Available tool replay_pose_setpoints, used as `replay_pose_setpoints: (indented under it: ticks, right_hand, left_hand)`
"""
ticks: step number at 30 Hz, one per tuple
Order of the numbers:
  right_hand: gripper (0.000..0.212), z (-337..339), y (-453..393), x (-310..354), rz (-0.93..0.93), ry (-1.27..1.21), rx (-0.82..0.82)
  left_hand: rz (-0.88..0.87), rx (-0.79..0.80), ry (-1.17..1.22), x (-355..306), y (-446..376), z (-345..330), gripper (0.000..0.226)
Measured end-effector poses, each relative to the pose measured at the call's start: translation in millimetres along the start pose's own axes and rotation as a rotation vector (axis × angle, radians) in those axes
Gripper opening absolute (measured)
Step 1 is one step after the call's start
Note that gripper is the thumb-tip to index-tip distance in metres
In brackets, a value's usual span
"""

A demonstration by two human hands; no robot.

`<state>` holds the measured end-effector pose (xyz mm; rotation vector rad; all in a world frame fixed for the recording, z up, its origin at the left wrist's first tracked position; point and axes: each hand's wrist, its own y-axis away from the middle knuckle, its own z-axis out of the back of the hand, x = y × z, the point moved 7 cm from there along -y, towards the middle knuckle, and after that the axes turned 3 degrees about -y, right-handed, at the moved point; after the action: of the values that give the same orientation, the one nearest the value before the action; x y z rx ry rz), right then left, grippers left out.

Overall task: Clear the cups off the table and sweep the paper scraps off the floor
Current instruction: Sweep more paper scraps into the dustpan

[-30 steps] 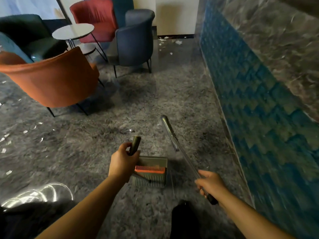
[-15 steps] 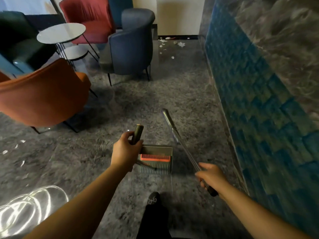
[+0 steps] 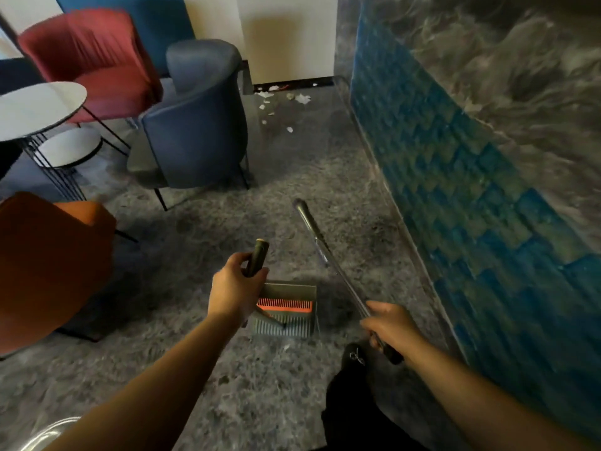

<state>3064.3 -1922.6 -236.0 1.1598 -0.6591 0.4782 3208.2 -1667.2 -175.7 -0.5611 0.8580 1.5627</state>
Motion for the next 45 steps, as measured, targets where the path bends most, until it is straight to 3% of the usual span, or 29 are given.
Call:
replay_pose_setpoints:
  ticks: [17, 31, 45]
  right_hand:
    - [0.059, 61, -297, 287, 0.029, 0.001, 0.015]
    - [0.056, 56, -496, 474, 0.014, -0.060, -0.023]
    - [0.051, 118, -742, 675, 0.028, -0.013, 0.014]
  left_hand:
    - [-0.007, -0.083, 0.029, -153, -342, -44, 0.047]
    - [-0.075, 0.180, 0.020, -262, -642, -81, 0.056]
    - [-0.065, 0.056, 0.047, -371, -914, -140, 0.052]
